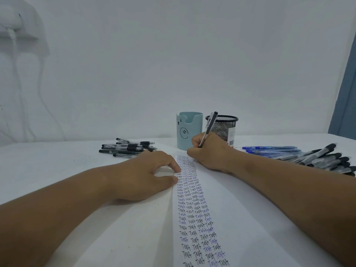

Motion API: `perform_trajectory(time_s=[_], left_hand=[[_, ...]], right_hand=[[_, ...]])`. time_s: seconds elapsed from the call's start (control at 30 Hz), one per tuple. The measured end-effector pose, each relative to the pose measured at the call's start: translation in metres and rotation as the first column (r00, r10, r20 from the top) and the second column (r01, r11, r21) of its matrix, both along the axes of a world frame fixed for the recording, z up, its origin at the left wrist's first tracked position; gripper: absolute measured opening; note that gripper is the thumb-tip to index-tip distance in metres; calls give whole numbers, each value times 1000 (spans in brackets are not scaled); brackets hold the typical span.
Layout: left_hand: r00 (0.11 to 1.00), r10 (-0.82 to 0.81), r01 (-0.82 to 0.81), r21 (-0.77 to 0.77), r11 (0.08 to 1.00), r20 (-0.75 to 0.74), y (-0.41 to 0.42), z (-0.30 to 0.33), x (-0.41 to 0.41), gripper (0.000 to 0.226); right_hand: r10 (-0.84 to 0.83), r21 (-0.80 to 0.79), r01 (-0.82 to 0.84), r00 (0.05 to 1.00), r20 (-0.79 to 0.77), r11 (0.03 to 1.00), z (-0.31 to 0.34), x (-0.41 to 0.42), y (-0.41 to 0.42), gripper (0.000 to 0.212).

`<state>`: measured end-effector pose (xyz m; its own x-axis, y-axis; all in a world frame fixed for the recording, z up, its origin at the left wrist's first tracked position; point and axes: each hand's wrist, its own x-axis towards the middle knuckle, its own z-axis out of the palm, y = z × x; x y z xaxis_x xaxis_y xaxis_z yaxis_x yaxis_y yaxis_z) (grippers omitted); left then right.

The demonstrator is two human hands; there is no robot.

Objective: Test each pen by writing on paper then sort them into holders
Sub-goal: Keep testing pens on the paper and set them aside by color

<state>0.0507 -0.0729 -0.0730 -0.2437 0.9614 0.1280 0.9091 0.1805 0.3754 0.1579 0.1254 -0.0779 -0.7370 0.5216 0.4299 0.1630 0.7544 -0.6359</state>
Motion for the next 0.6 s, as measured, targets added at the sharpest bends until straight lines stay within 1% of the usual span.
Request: perform_trajectory(time_s=[0.1,0.2,0.23,0.33,0.43,0.47,0.5,0.57,0.6], left_hand=[[1000,-3,3,4,1000,1,0,0,0,22],[1000,-1,1,1,1000,5,0,0,-1,22],[1000,-2,2,-1,1000,9,0,0,-1,22],[1000,-3,3,-1,1000,22,0,-1,-3,21],[1000,-3,3,3,1000,16,0,-1,-3,22],[1000,-2,2,3,1000,13,0,-1,-2,22],[1000,-1,1,1,1000,13,0,-1,-2,23],[1000,-1,1,-2,1000,19,0,-1,-2,22],[1000,-1,1,-2,1000,25,0,-2,-3,21]], right_hand=[[-2,-59,1,1000,-19,998,0,0,2,39],[8,-75,-9,1000,-14,997,0,1,1,31],[12,-67,-12,1000,-8,998,0,0,0,31],[2,0,-2,1000,8,1000,1,-1,0,42],[-19,22,20,1000,-15,1000,-2,-1,1,40],[-36,-10,36,998,-48,999,-2,-1,1,38],[-56,-81,48,993,-100,996,-3,0,1,37],[-76,-260,16,972,-223,965,1,3,1,37],[-81,-314,-6,961,-266,949,5,6,0,36]])
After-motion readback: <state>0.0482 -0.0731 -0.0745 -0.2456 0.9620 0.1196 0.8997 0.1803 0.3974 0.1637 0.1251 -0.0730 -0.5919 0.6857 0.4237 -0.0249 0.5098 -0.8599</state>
